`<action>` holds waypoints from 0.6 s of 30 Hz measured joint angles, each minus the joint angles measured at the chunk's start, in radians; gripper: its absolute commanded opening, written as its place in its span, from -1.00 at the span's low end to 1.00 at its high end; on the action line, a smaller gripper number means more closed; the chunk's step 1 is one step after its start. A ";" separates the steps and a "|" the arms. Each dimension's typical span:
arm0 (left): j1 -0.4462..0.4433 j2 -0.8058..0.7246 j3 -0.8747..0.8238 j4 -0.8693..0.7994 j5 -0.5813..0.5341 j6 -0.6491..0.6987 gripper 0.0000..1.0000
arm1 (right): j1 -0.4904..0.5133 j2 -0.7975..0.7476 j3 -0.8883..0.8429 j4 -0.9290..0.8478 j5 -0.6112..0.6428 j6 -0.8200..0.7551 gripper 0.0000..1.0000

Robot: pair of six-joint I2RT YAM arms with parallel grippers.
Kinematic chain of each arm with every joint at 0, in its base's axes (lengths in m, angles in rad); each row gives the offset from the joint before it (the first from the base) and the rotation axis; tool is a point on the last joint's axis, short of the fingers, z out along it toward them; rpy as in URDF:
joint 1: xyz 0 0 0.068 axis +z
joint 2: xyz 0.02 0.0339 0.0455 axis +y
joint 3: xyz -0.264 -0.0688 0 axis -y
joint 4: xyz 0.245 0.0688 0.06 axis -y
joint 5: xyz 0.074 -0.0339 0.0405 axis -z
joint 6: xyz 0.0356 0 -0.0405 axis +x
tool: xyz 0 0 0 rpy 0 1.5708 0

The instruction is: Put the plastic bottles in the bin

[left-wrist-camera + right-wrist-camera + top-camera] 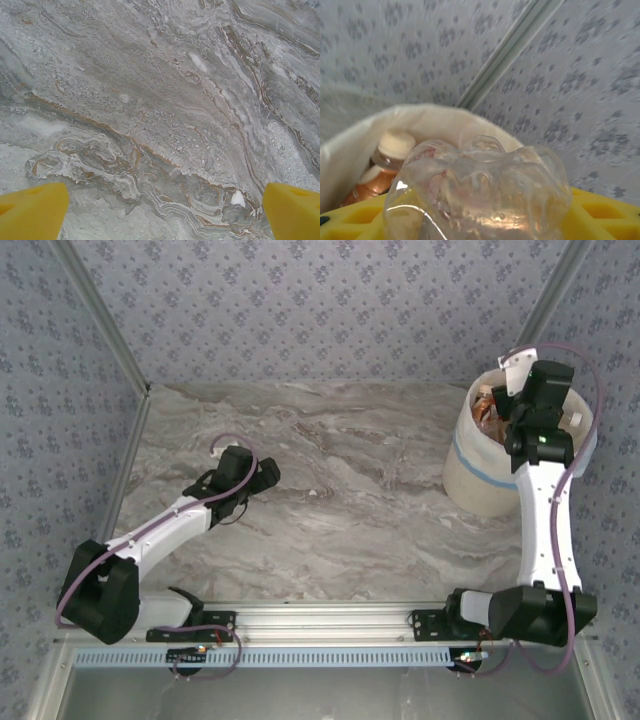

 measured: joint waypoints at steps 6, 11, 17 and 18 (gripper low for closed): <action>0.002 -0.020 0.000 -0.012 -0.016 0.001 0.99 | -0.012 0.013 -0.002 -0.062 -0.079 -0.090 0.71; 0.037 -0.084 0.000 -0.034 -0.049 0.021 0.99 | 0.002 -0.078 -0.003 -0.074 -0.199 -0.027 0.87; 0.134 -0.175 0.000 -0.081 -0.139 0.093 0.99 | 0.057 -0.253 -0.122 0.032 -0.358 0.159 1.00; 0.154 -0.192 0.000 -0.089 -0.170 0.111 0.99 | 0.064 -0.277 -0.165 0.059 -0.388 0.197 1.00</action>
